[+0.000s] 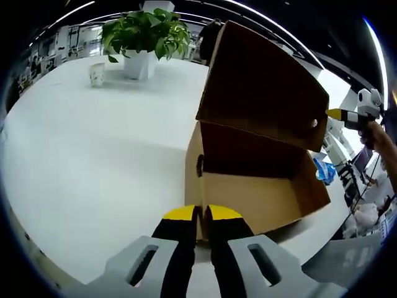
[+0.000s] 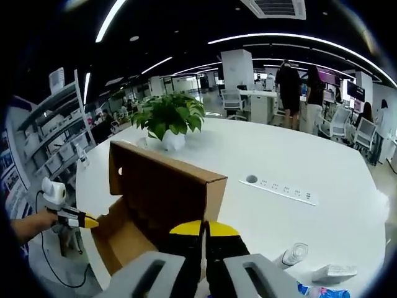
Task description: Operate the shoe box by opening the lid, removing the specified soft item, and placing it in the target area until the item is outside and the box remains undamaged.
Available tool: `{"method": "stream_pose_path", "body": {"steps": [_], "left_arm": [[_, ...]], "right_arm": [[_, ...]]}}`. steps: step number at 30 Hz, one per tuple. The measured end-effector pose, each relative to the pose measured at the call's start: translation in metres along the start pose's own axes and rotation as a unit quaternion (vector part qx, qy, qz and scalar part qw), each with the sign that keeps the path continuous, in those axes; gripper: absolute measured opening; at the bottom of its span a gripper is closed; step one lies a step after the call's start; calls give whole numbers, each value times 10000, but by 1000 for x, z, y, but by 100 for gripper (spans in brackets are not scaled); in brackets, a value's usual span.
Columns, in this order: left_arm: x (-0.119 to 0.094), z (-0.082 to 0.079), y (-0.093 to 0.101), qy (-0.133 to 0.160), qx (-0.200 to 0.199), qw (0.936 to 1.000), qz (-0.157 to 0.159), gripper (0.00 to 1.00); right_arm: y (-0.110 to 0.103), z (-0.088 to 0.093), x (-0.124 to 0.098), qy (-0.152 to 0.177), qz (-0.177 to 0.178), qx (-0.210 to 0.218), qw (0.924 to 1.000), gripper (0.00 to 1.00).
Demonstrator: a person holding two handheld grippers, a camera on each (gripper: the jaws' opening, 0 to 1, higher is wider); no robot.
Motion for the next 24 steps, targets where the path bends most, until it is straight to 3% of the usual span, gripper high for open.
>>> {"method": "stream_pose_path", "body": {"steps": [24], "left_arm": [[0, 0, -1, 51, -13, 9999, 117, 5]], "right_arm": [[-14, 21, -17, 355, -22, 112, 9993, 0]]}}
Point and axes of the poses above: the point that each gripper's makers call its tool centre point, and the gripper's own axes: x roughly forward along the fingers, y roughly to its right, z roughly out of its underside, the point moved 6 cm from there along -x, roughly backward along the fingers
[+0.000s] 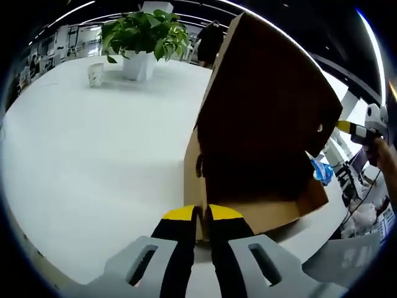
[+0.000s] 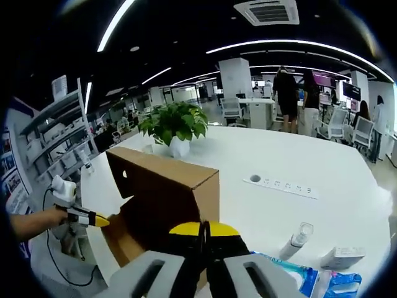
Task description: Operate the shoe box by opening the lid, removing the specified soft item, and placing it in the target area until the item is outside and the box remains undamaged.
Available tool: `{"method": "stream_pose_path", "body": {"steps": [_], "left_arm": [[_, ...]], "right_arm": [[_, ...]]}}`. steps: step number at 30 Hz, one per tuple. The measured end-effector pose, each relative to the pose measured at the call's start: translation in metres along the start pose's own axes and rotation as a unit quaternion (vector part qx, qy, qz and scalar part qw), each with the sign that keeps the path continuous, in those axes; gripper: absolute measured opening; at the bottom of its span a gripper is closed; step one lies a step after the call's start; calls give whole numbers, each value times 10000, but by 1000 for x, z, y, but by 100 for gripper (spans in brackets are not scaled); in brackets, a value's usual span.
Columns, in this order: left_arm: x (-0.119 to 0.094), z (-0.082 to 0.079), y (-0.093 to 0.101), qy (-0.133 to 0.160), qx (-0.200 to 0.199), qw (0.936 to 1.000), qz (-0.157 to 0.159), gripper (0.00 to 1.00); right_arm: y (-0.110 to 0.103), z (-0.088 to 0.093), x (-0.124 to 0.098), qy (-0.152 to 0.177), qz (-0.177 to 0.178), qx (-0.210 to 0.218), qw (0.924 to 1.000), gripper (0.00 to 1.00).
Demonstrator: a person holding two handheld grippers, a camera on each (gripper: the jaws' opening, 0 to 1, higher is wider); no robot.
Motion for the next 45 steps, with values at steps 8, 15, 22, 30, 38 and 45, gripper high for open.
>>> {"method": "stream_pose_path", "body": {"steps": [8, 15, 22, 30, 38, 45], "left_arm": [[0, 0, 0, 20, -19, 10000, 47, 6], [-1, 1, 0, 50, 31, 10000, 72, 6], [-3, 2, 2, -14, 341, 9994, 36, 6], [-11, -10, 0, 136, 555, 9984, -16, 5], [-24, -41, 3, 542, 841, 9949, -98, 15], [-29, -60, 8, 755, 1013, 9920, -70, 15]], "right_arm": [[-2, 5, -3, 41, 32, 4, 10000, 0], [-5, 13, -6, 80, 73, 35, 9999, 0], [-14, 21, -12, 138, 116, 88, 9998, 0], [-16, 24, -15, 200, 135, 147, 9996, 0], [-22, 28, -22, 253, 157, 164, 9994, 0], [-27, 33, -26, 240, 159, 162, 9995, 0]]}}
Point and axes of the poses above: the point that each gripper's makers call its tool centre point, and the gripper's own axes: x roughly forward along the fingers, y roughly to its right, z roughly out of its underside, the point moved 6 cm from there along -x, roughly backward along the fingers
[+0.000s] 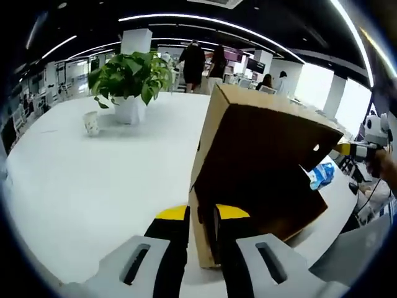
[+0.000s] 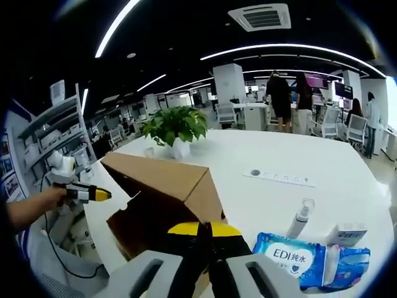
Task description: Operate the shoe box by opening the lid, removing the specified soft item, and placing it in the target area until the item is outside and the box remains undamaged.
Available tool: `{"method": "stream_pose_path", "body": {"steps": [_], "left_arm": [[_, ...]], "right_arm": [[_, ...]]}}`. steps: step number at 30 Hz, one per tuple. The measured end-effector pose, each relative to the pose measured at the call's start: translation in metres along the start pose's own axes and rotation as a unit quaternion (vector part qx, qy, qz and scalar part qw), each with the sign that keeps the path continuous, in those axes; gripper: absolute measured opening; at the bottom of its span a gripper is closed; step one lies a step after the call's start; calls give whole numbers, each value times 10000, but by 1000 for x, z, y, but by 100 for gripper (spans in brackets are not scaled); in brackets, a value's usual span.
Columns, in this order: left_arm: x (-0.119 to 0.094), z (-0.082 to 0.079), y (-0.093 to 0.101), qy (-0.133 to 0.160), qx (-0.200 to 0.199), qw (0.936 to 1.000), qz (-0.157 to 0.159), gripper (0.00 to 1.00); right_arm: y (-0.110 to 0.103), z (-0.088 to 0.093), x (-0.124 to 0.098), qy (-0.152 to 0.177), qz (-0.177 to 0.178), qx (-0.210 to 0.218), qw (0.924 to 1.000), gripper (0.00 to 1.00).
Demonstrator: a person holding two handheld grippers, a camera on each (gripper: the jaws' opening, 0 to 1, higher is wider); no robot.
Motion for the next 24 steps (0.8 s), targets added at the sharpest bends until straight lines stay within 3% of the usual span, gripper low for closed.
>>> {"method": "stream_pose_path", "body": {"steps": [15, 24], "left_arm": [[-2, -22, 1, 344, 316, 9989, -6, 14], [-2, -22, 7, 404, 398, 9983, 111, 12]], "right_arm": [[-8, 14, -7, -58, 14, 28, 10000, 0], [-13, 23, -10, -155, -32, 73, 9998, 0]]}}
Point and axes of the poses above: the point that each gripper's makers call its tool centre point, and the gripper's own axes: x roughly forward along the fingers, y roughly to its right, z roughly out of its underside, the point moved 6 cm from there along -x, roughly backward along the fingers
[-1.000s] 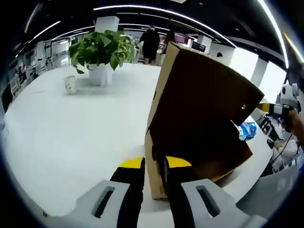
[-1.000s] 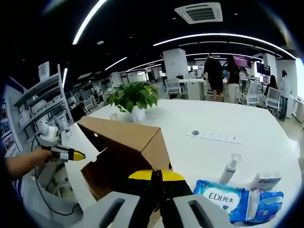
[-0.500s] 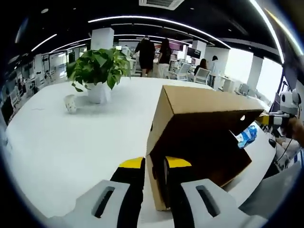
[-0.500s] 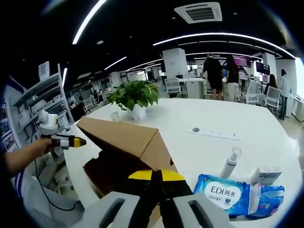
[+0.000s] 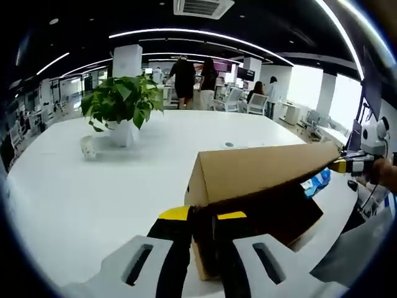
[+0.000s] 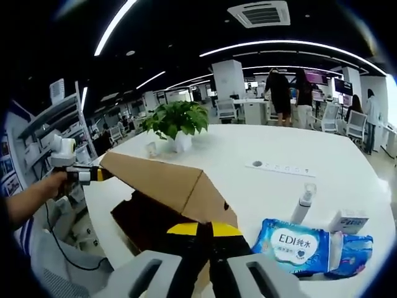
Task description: Operate the shoe box by opening the lid, removing the specified soft item, and placing it in the target area until the item is outside and the box remains undamaged.
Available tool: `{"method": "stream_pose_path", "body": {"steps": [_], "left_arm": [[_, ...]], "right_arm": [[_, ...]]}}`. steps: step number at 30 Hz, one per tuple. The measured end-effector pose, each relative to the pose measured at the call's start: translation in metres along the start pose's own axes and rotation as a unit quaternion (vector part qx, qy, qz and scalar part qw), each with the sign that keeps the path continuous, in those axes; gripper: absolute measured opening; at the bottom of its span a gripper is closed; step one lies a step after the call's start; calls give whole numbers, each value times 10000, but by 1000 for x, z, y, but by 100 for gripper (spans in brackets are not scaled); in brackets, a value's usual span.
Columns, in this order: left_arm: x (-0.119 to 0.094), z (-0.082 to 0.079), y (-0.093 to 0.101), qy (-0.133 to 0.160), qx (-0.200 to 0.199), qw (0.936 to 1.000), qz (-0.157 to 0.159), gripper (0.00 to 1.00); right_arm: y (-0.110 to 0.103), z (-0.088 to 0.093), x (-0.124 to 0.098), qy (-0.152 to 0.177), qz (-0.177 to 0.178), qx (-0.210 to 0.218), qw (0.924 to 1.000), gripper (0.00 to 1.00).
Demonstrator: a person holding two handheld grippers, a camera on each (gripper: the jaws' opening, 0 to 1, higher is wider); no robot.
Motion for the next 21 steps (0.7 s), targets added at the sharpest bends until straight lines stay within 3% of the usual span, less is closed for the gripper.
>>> {"method": "stream_pose_path", "body": {"steps": [14, 21], "left_arm": [[-8, 14, 5, -116, 54, 9999, 33, 12], [-11, 25, 10, -269, 152, 9995, 77, 15]], "right_arm": [[-5, 17, -4, -71, -25, 14, 10000, 2], [-10, 28, -5, -163, -64, -410, 9990, 5]]}}
Point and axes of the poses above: the point that each gripper's makers call its tool centre point, and the gripper's own axes: x roughly forward along the fingers, y roughly to its right, z roughly out of its underside, the point moved 6 cm from there along -x, roughly backward along the fingers
